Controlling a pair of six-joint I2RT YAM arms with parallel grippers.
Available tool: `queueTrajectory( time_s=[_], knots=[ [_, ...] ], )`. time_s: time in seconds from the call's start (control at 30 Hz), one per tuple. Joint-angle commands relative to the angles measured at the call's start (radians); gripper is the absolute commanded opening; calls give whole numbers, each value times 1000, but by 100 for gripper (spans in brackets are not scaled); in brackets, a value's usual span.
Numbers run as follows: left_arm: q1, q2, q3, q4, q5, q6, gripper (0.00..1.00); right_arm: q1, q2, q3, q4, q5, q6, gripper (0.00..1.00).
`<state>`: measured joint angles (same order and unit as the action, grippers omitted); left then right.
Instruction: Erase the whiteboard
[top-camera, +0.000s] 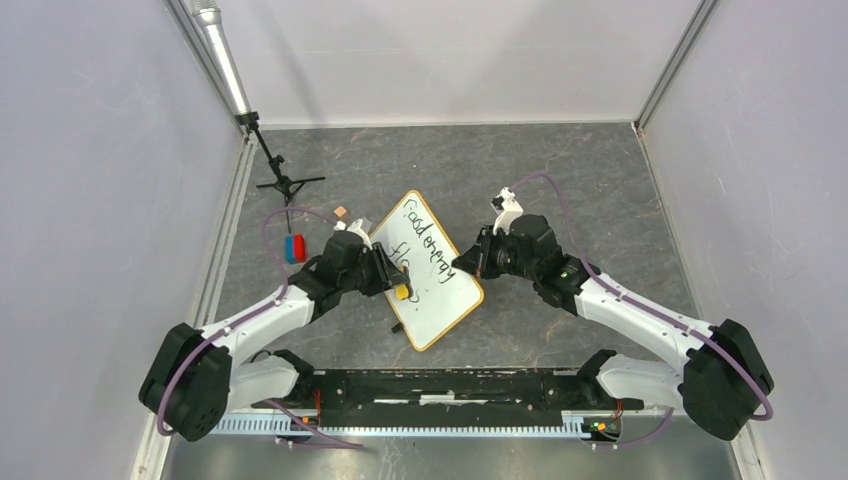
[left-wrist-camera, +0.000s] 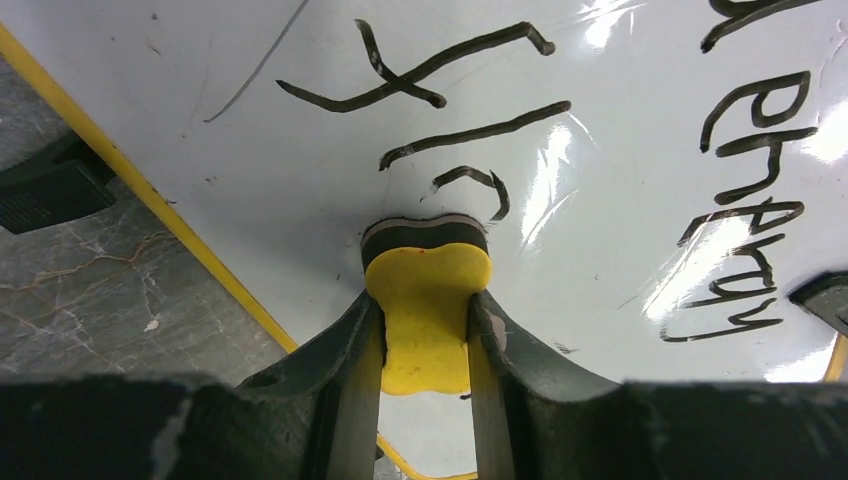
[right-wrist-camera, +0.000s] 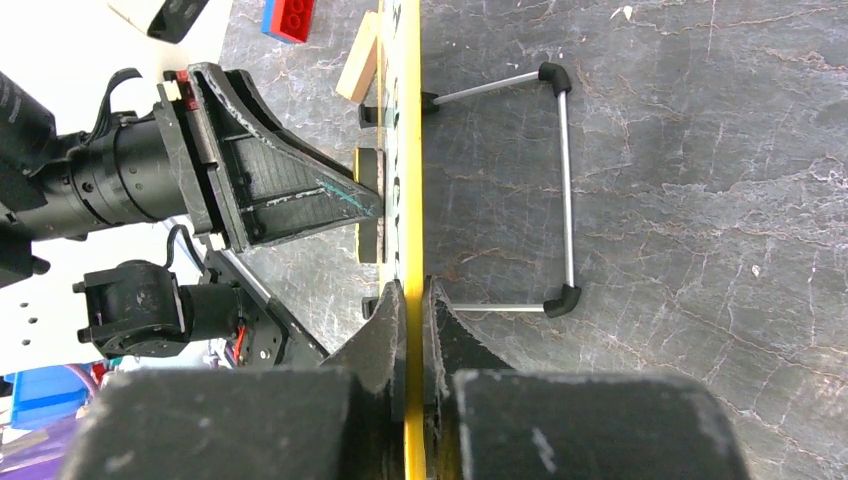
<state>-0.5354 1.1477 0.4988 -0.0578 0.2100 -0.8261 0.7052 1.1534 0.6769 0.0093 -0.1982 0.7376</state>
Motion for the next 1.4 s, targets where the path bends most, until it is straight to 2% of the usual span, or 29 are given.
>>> queueTrajectory(
  time_s=[0.0, 0.2, 0.3, 0.4, 0.57, 0.77, 0.9, 1.0, 1.27, 1.37],
  knots=[
    [-84, -21, -7, -88, -117, -13, 19, 20, 18, 7, 35, 12, 37, 0],
    [-294, -28, 42, -36, -169, -110, 18, 22, 22, 6, 46, 12, 40, 0],
    [-375, -22, 86, -57, -207, -100, 18, 21, 20, 0, 53, 12, 44, 0],
    [-382, -15, 95, -51, -206, -86, 19, 22, 20, 0, 54, 12, 41, 0],
    [-358, -22, 50, -96, -298, -94, 19, 22, 19, -4, 56, 14, 42, 0],
    [-145, -62, -98, -116, -243, -105, 17, 22, 17, -10, 64, 6, 40, 0],
    [-117, -100, -96, -157, -266, -74, 20, 22, 23, -14, 78, -6, 40, 0],
    [-157, -115, -68, -140, -261, -79, 20, 22, 31, -20, 91, -15, 46, 0],
    [-396, -41, 104, -111, -342, -101, 20, 23, 34, -26, 101, -18, 52, 0],
    [-422, -2, 158, -67, -294, -89, 20, 25, 35, -28, 101, -18, 52, 0]
  ],
)
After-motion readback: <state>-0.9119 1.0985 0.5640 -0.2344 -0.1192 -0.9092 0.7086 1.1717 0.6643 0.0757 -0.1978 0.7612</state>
